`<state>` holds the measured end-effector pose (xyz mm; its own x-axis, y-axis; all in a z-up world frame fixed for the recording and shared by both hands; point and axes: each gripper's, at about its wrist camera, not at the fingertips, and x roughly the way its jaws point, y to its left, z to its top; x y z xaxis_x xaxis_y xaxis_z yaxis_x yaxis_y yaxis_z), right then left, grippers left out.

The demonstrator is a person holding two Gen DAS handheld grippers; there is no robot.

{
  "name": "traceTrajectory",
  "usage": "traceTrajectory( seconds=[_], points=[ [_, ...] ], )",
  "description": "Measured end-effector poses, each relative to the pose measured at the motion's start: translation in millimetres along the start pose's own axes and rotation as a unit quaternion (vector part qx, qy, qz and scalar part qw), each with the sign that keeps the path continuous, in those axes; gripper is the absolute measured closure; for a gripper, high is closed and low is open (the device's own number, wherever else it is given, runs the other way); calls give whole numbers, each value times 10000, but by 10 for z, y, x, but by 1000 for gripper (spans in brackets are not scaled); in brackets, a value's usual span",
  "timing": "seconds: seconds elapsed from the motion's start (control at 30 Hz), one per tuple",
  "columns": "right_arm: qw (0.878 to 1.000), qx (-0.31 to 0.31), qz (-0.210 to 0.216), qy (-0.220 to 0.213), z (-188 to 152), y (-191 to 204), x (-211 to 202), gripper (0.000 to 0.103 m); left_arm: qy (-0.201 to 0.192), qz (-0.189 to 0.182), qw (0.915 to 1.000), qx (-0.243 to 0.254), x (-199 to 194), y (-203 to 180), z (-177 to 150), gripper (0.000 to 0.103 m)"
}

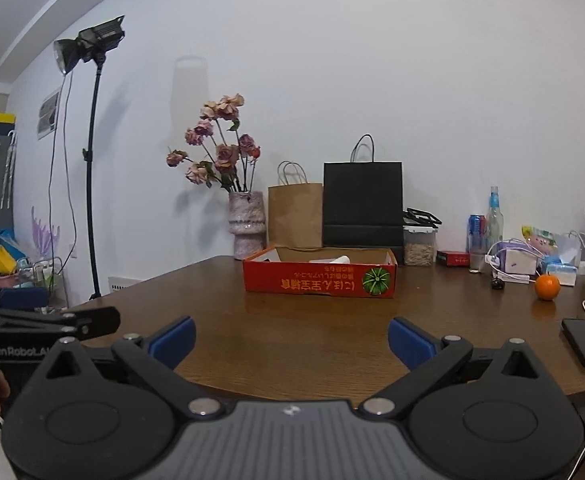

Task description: Organize rigid objects

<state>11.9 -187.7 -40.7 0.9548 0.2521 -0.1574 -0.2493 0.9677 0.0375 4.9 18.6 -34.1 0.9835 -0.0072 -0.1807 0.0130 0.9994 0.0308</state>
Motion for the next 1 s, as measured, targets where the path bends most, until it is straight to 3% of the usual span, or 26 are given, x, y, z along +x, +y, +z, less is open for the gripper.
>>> traceTrajectory(
  seconds=[1.0],
  points=[
    [9998,151,-67,119,-16,-88,34,0,-4,-41,10000,53,7,4,-14,0]
  ],
)
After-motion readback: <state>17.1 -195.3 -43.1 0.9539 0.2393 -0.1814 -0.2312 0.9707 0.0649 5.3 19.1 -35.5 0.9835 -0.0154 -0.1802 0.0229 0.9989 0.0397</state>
